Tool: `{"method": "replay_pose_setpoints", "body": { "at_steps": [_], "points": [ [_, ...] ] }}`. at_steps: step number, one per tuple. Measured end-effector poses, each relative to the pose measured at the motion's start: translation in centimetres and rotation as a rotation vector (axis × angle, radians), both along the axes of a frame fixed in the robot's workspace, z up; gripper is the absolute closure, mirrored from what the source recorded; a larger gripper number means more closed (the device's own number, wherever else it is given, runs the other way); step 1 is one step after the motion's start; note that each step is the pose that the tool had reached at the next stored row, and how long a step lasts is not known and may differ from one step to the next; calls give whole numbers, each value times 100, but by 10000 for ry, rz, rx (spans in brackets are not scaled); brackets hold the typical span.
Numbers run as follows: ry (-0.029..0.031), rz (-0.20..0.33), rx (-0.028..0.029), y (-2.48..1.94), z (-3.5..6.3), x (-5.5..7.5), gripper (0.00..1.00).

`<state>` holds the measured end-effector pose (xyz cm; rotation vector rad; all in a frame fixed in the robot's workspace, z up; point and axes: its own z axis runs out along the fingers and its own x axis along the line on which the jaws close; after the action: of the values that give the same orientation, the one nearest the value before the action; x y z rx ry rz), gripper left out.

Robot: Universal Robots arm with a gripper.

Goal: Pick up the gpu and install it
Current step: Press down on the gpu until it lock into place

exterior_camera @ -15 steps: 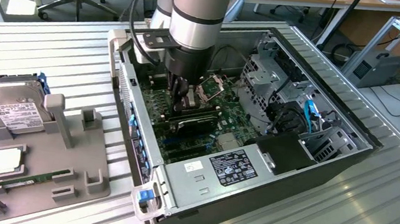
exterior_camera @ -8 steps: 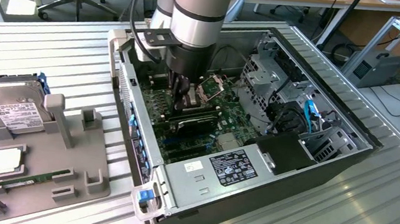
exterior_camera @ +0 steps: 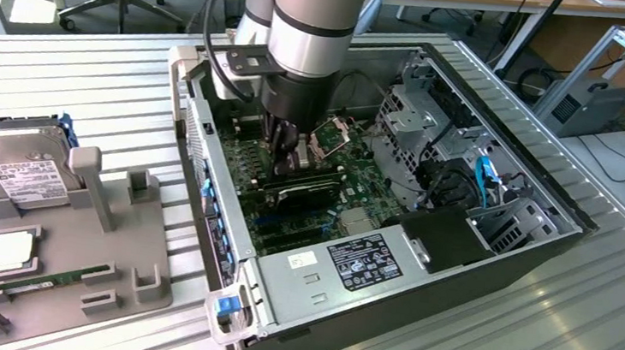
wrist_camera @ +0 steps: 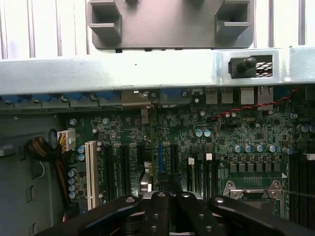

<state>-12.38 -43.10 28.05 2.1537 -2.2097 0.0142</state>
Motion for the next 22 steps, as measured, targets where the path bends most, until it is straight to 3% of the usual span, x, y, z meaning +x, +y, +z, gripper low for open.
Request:
{"method": "replay_pose_setpoints", "body": {
  "at_steps": [15,22],
  "points": [
    [-1,0,0,-167,0,0,89],
    [-1,-1,2,-157,-8,0,89]
  ]
}}
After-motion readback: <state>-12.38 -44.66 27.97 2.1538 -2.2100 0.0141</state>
